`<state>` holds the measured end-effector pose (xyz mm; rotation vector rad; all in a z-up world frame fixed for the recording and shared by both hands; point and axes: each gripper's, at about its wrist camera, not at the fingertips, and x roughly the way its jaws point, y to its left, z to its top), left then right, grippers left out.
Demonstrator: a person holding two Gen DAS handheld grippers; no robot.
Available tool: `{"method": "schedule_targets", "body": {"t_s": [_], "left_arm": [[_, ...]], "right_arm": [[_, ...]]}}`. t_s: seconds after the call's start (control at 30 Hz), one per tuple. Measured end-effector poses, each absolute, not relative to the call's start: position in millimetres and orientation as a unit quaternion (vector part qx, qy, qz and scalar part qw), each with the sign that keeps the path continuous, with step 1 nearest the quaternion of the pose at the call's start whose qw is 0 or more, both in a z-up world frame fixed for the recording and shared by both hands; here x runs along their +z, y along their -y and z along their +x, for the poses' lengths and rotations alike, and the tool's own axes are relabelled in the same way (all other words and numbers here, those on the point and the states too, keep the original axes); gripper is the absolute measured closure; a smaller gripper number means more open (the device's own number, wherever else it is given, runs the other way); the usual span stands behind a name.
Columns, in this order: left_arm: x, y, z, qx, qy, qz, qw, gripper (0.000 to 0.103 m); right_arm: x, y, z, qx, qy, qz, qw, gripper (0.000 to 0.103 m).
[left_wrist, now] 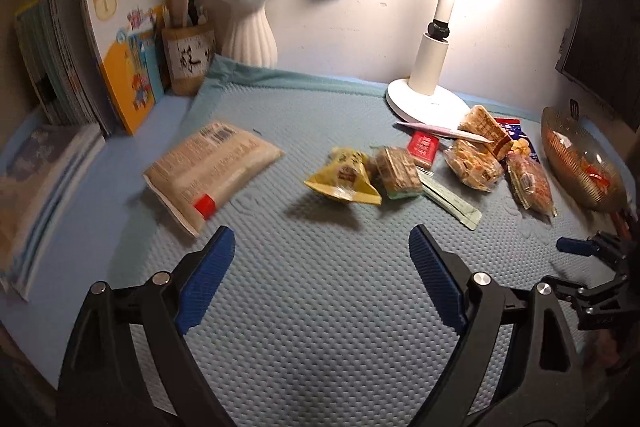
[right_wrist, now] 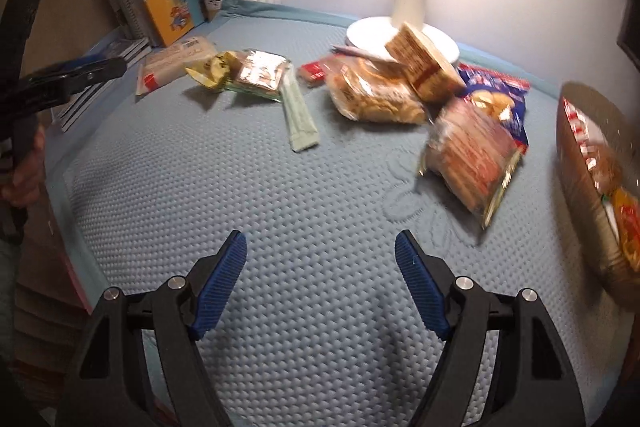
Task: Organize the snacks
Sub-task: 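Move both tools back over the remaining snacks, then grasp the beige printed bag with the left tool while the right tool grasps the square biscuit pack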
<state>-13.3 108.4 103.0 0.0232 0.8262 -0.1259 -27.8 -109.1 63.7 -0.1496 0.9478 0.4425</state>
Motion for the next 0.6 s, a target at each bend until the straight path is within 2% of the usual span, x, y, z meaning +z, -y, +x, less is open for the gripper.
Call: {"method": "schedule_targets", "body": {"t_s": [0.13,0.3,0.6], "left_arm": [[110,-128,21,-0.061,-0.401,0.11,0.907,0.006],[75,-154,78,-0.036,-0.434,0.168,0.885,0.005],[43,-199,135,-0.077,-0.458,0.042,0.884,0.006]], "right_arm": [[94,66,-10,0.275,-0.433,-0.067,0.856,0.03],[93,29,43,0.305,-0.429,-0.066,0.848,0.033],[50,8,118,0.279,-0.475,-0.02,0.835,0.036]]}}
